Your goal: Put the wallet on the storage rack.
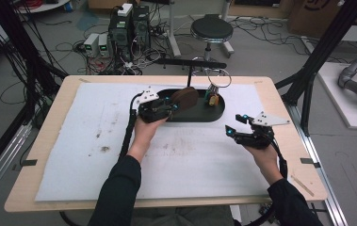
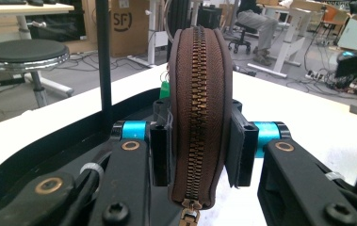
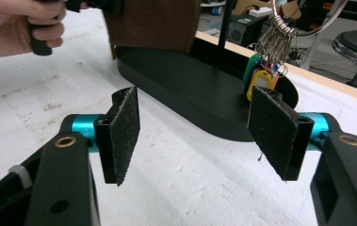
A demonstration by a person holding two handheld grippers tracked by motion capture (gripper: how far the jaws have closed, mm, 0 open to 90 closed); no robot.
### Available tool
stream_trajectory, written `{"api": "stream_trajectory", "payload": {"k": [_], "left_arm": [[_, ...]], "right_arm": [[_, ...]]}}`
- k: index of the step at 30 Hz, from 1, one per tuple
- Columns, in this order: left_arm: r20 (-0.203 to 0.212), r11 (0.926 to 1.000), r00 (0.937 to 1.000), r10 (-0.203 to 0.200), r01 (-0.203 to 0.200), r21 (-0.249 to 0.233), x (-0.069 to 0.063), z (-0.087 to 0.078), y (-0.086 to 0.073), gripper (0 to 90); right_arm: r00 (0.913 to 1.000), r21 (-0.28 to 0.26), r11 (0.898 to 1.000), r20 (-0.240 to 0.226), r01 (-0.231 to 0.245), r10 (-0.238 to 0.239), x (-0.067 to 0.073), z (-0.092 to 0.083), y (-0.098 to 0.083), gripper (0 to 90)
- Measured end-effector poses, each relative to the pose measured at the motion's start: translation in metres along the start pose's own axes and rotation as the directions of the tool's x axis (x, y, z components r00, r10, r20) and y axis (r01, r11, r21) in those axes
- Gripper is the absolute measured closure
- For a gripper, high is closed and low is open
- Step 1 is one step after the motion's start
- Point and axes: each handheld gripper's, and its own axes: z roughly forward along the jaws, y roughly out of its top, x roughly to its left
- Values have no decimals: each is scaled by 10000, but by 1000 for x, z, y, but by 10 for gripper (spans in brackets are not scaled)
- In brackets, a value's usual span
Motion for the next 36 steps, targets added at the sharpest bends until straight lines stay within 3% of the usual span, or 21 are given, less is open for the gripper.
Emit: {"api": "stream_trajectory", "payload": {"k": [4,9,20,28,32,36], "left_arm": [[-31,9995,10000,-74,75,298,2,11,-5,676],[-488,9989,9988,-75,98,458,6,22,-11,676],[-1190,9923,9918,-456,587,1093,16,38,-20,676],[-1359,9924,9905,-205,367,1178,18,50,-20,673],[-1310,9919,9907,-380,533,1155,21,50,-23,667],[-1274,9901,9914,-286,456,1325,20,51,-23,654]], "right_arm": [[10000,39,10000,-32,68,-68,1,1,0,358],[10000,81,9999,-29,79,-79,1,2,0,359],[9997,251,9997,-231,81,-75,2,5,-2,359],[9996,293,9996,-261,58,-51,1,6,-2,359],[9995,318,9995,-320,51,-41,1,6,-3,358],[9993,325,9995,-364,39,-28,0,6,-3,358]]}}
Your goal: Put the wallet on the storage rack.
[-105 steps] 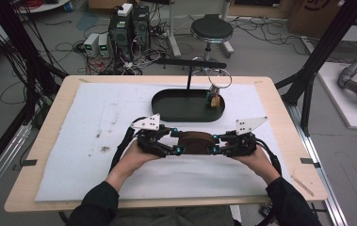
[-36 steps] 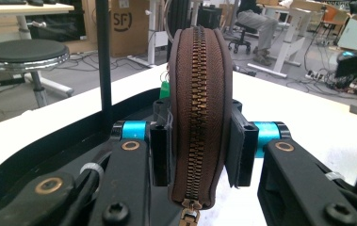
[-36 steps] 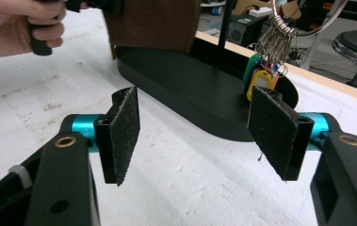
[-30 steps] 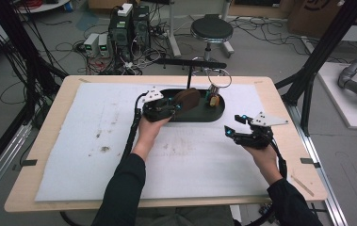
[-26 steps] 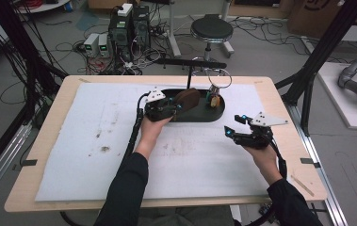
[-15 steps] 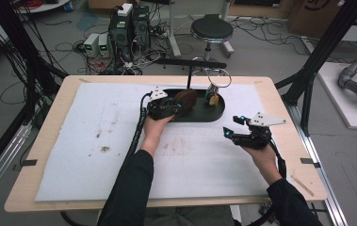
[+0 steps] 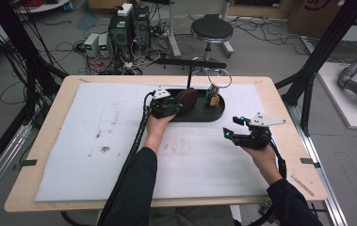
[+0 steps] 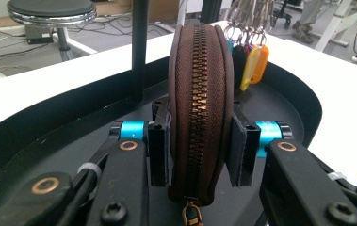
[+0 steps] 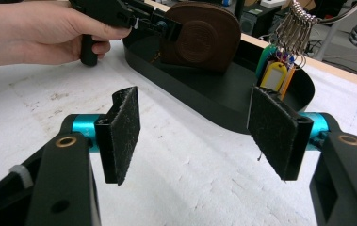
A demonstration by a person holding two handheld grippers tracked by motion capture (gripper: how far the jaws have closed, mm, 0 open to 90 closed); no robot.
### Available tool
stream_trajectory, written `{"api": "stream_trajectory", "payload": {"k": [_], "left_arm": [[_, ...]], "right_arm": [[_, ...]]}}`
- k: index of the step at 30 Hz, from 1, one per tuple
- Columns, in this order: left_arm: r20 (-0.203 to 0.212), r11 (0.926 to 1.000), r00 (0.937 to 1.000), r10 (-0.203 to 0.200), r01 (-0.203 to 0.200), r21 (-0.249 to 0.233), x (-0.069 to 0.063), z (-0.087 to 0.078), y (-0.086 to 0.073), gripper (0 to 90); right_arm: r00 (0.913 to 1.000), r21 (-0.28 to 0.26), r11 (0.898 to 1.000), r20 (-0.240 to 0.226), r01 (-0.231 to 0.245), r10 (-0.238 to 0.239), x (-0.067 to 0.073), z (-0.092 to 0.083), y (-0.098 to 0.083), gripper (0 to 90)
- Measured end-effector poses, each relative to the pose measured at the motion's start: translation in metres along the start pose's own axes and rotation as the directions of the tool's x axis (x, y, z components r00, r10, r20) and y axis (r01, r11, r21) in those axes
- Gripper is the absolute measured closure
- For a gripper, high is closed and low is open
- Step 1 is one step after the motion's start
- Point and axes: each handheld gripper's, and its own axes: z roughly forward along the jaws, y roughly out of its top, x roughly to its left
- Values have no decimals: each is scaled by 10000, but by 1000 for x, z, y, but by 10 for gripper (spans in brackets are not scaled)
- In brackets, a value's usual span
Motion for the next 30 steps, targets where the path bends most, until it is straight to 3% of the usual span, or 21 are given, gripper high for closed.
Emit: {"api": "stream_trajectory", "payload": {"k": [5,9,12,16,22,24,27,30], "left_arm": [[-40,9995,10000,7,-5,319,-1,2,-2,625],[-62,9996,10000,-43,45,284,-1,2,-2,614],[-150,9993,9998,141,-135,360,-2,1,0,574],[-410,9985,9990,-179,200,513,1,-2,1,483],[-744,9969,9966,-354,404,668,4,-12,6,386],[-847,9961,9963,-153,226,858,2,-16,10,337],[-1226,9889,9893,787,-620,1348,-6,-25,15,309],[-1472,9888,9828,1113,-947,1153,-12,-40,17,284]], "right_arm": [[10000,11,10000,-35,48,-48,1,0,0,358],[10000,28,10000,-69,53,-53,1,0,0,358],[10000,41,10000,-55,8,-7,0,0,-1,358],[10000,11,10000,-45,11,-10,0,0,-1,358],[10000,11,10000,-55,-13,13,0,0,-1,358],[10000,-8,10000,-57,-29,29,0,-1,-1,358],[10000,-52,10000,-26,-16,16,-2,-2,-2,358],[10000,-87,10000,44,-49,50,-2,-3,-3,358]]}}
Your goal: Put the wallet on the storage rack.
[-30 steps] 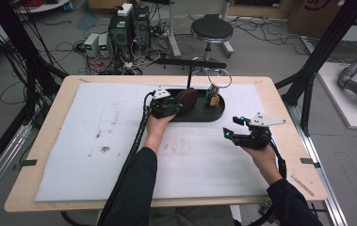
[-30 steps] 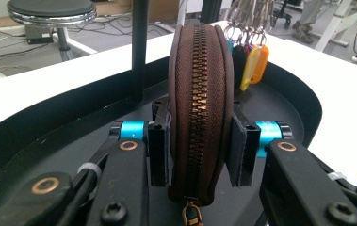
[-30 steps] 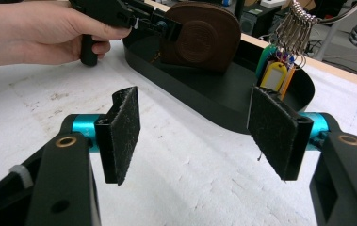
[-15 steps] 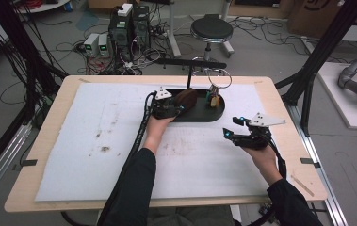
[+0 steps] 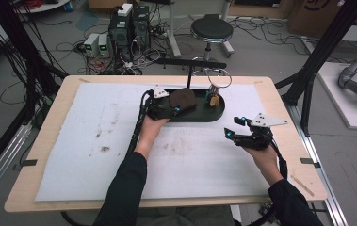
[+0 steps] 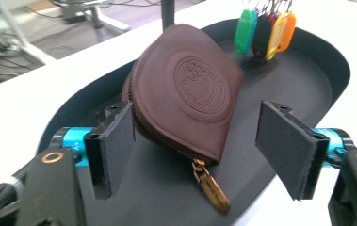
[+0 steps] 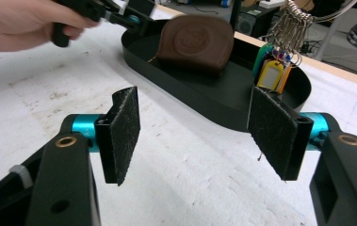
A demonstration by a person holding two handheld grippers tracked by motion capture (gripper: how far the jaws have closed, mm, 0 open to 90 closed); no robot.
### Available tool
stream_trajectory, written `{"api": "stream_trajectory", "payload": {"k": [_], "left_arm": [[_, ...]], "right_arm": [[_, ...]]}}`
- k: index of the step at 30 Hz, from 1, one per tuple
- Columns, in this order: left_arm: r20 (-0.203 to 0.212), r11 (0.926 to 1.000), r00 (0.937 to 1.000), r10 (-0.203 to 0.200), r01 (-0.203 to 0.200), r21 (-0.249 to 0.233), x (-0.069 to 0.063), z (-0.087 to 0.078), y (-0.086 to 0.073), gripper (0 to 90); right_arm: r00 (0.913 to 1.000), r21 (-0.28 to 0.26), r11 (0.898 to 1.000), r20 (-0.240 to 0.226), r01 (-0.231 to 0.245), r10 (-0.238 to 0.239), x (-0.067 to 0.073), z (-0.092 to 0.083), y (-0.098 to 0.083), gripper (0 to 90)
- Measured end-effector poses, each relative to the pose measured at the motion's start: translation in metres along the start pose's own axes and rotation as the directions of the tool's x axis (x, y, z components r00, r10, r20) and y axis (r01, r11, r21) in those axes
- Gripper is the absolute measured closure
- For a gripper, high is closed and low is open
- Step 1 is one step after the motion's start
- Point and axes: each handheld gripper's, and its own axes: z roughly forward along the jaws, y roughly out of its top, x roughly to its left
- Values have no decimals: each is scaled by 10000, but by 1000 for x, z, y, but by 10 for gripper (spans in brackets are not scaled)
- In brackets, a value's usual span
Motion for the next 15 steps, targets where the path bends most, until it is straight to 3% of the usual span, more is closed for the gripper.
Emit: {"api": "stream_trajectory", "payload": {"k": [2,10,15], "left_arm": [[-41,9998,10000,68,-69,-210,-1,-10,-1,285],[453,9954,9987,225,-181,-945,-5,-67,-10,284],[517,9895,9986,75,1,-1449,-4,-105,-25,284]], "right_arm": [[10000,14,10000,42,-19,19,-1,-1,-1,358],[9998,-124,9999,171,-59,61,-2,-3,-1,353],[9995,-132,9996,164,-250,252,-3,-3,-2,339]]}}
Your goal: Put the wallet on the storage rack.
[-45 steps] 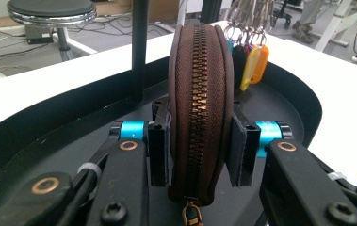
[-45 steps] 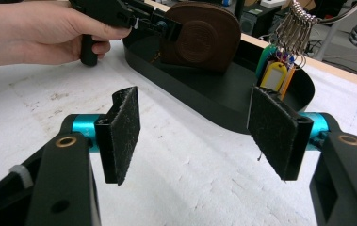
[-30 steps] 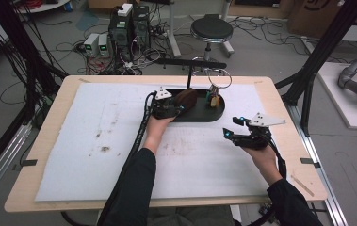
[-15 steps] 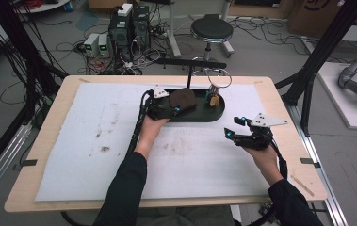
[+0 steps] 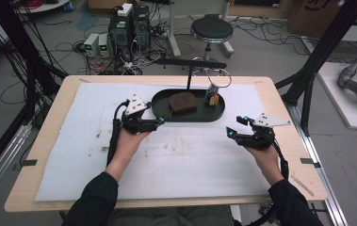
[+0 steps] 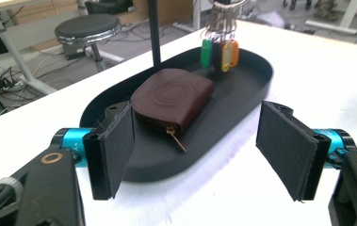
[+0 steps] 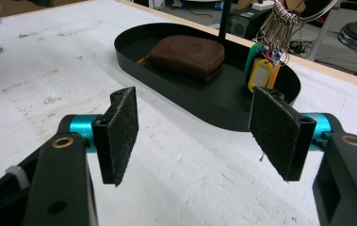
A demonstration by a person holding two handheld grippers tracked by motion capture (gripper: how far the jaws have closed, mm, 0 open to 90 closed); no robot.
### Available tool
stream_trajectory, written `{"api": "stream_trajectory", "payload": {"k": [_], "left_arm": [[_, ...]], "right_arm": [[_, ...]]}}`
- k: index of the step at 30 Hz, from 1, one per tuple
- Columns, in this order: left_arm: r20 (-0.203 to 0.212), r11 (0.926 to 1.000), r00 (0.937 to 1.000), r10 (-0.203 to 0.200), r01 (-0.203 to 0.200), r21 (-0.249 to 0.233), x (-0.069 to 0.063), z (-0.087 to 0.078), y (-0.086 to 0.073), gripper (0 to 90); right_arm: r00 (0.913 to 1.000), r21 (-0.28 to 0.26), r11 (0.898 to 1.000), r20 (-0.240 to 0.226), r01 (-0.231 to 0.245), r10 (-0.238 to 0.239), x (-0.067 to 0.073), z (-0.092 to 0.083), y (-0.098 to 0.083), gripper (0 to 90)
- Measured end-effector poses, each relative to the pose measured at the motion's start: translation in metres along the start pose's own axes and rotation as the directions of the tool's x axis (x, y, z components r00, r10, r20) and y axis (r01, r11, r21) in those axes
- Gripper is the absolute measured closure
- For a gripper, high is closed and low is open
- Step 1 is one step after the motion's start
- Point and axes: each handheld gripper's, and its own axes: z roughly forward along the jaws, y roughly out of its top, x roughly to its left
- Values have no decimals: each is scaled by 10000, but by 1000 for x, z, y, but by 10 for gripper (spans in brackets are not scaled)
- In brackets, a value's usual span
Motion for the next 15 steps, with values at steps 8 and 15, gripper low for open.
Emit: {"api": "stream_trajectory", "payload": {"k": [8,15], "left_arm": [[103,9989,9988,-472,472,-46,7,-53,-26,254],[62,9985,9985,-543,544,-91,11,-85,-39,236]], "right_arm": [[9999,37,9999,69,-96,96,-2,0,-1,322],[9998,24,9998,94,-186,186,-4,0,-2,311]]}}
